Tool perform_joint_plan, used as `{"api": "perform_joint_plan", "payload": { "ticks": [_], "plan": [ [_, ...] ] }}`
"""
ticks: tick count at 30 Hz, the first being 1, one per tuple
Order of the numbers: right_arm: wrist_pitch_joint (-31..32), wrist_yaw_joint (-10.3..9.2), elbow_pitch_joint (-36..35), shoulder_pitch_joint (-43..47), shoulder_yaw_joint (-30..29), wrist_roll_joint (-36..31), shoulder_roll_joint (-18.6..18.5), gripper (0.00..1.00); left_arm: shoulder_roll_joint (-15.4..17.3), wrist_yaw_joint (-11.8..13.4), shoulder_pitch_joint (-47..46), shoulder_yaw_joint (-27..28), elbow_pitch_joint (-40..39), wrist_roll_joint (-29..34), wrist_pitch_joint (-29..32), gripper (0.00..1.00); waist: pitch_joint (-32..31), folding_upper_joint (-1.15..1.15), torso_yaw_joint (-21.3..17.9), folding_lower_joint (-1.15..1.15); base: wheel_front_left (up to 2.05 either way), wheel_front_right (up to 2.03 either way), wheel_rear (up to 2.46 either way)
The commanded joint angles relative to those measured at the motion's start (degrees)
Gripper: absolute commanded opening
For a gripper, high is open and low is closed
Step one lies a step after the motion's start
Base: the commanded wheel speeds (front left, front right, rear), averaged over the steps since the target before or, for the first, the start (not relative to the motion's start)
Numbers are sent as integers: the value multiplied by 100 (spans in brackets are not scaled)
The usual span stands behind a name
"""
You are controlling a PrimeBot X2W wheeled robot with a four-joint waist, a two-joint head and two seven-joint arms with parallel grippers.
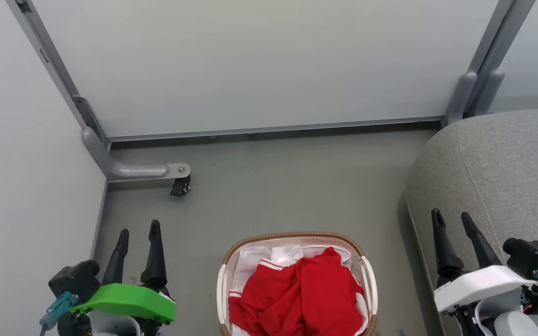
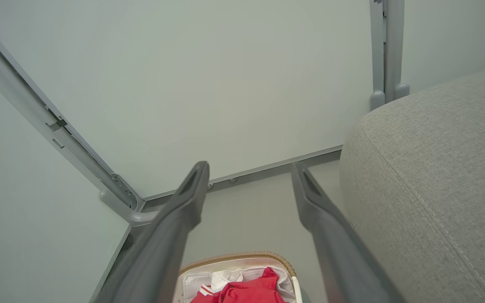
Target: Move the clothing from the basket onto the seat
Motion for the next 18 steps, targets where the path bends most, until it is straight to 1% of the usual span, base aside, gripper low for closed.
{"api": "perform_joint_plan", "payload": {
  "ticks": [1, 18],
  "plan": [
    [-62, 1, -27, 50, -2, -176, -39, 100, 40, 1, 28, 1, -16, 158, -56, 100, 3, 0, 2, 0, 0, 0, 0],
    [-286, 2, -28, 99, 54, -1094, -47, 100, 47, -34, 71, -79, 252, 819, -274, 100, 18, 0, 44, 0, 0, 0, 0]
  ]
}}
